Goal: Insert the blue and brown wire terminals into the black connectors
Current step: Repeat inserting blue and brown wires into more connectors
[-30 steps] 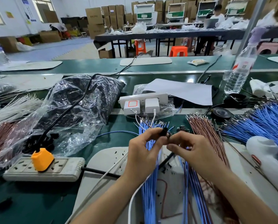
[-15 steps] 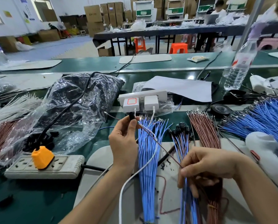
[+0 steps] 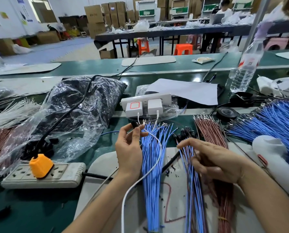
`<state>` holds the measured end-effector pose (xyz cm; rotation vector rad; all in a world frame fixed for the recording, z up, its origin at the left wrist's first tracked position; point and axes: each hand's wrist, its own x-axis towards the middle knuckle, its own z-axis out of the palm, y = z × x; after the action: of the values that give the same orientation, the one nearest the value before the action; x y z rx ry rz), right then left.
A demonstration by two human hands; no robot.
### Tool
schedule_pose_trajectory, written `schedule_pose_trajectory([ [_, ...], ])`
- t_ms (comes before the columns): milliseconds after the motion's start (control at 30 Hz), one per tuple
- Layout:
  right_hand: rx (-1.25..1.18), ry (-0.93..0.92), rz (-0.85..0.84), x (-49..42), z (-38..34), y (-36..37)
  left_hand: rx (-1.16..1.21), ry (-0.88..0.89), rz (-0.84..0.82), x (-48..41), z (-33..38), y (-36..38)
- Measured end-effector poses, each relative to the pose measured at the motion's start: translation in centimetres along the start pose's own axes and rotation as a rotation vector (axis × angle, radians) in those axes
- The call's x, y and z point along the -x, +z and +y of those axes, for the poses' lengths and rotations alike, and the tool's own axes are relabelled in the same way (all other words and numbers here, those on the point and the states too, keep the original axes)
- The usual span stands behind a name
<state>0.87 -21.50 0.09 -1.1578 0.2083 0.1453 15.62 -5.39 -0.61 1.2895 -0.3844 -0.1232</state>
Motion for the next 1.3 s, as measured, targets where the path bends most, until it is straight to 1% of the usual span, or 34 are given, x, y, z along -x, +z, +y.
schedule_pose_trajectory([
  [167, -0.321, -0.249, 0.267, -0.7, -0.2, -0.2, -0.08, 0.146, -0.141, 0.5, -0.1, 0.3],
  [233, -0.365, -0.34, 0.361, -1.0, -0.5, 0.2, -0.133, 0.201, -0.231, 0.9, -0.2, 0.5],
  [333, -0.253, -0.451, 0.46, -1.4, -0.7, 1.6, -0.21, 0.308, -0.336, 1.4, -0.2, 0.5],
  [400, -0.188, -0.498, 0.454, -1.4, -0.7, 2.7, -0.251, 0.362, -0.388, 1.6, -0.2, 0.5],
  [500, -0.155, -0.6, 0.412, -1.2, -0.8, 3.8, -0.264, 0.356, -0.446, 1.8, 0.1, 0.6],
  [567, -0.118, -0.684, 0.418, -1.0, -1.0, 4.3, -0.26, 0.344, -0.457, 1.8, 0.2, 0.6],
  [700, 0.072, -0.816, 0.468, -0.6, -1.0, 5.5, -0.285, 0.305, -0.455, 1.9, 0.4, 0.7],
  [800, 0.278, -0.893, 0.514, -0.6, -0.8, 6.9, -0.322, 0.349, -0.461, 1.9, 0.4, 0.7],
  [967, 0.464, -0.922, 0.561, -0.9, -0.2, 7.7, -0.345, 0.37, -0.47, 1.8, 0.3, 0.6],
  [1200, 0.544, -0.947, 0.607, -1.1, -0.1, 7.4, -0.385, 0.419, -0.482, 1.6, -0.2, 0.6],
  [1300, 0.578, -0.92, 0.608, -1.2, 0.0, 7.2, -0.412, 0.46, -0.489, 1.6, -0.1, 0.6],
])
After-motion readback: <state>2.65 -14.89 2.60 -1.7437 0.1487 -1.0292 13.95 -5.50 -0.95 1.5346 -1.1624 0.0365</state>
